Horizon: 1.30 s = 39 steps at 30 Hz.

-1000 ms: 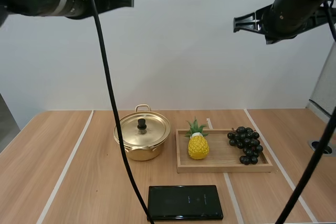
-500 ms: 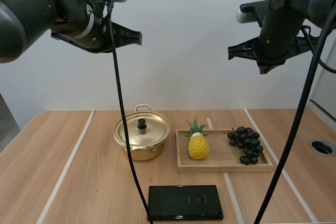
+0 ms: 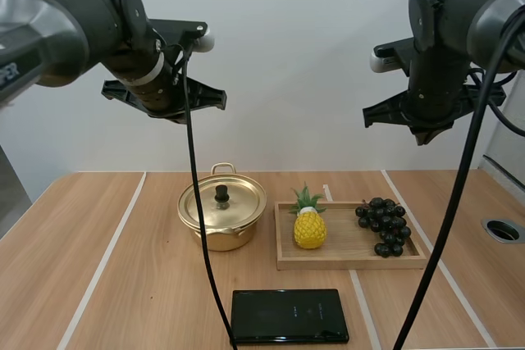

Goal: Open the pot, put the grape inside, and close it

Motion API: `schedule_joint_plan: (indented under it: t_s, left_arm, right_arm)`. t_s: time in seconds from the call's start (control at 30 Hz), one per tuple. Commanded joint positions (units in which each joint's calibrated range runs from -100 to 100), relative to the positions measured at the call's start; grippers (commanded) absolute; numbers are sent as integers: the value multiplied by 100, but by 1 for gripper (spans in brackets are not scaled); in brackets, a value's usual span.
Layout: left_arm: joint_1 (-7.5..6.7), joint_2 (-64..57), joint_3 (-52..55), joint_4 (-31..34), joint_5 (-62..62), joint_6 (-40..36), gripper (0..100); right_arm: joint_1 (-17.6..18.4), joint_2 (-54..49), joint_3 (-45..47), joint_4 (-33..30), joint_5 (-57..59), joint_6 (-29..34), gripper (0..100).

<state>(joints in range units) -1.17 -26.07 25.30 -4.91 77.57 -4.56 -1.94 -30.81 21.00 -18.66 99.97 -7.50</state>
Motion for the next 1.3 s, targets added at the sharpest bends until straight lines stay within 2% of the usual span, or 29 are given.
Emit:
schedule_joint_plan:
  t_s: [0.0,0.17,0.27,0.73,0.77,0.83,0.9,1.03,1.07,1.1,1.27]
  left_arm:
    - [-9,173,-53,-177,254,157,0]
    - [-9,468,-53,-753,770,652,0]
    - [-9,587,-53,-1036,904,696,0]
    - [-9,665,-53,-1124,872,776,0]
    - [-9,665,-53,-1124,872,756,1]
    - [-9,665,-53,-1114,872,647,13]
    - [-9,665,-53,-1114,872,611,35]
    - [-9,665,-53,-1114,872,656,100]
    - [-9,665,-53,-1114,872,656,100]
    - [-9,665,-53,-1114,872,656,100]
    - [-9,665,-53,-1114,720,656,100]
  right_arm:
    - [-20,-40,115,-101,3,41,0]
    - [-20,-40,421,-90,3,41,0]
    - [-20,-40,536,-100,3,41,0]
    - [-20,-40,534,-193,3,41,0]
    - [-20,-40,534,-193,3,41,0]
    - [-20,-40,534,-193,3,67,0]
    - [-20,-40,534,-193,3,80,19]
    - [-20,-40,534,-193,3,80,75]
    - [-20,-40,534,-193,3,80,91]
    - [-20,-40,534,-193,3,80,100]
    - [-20,-40,534,-217,3,80,100]
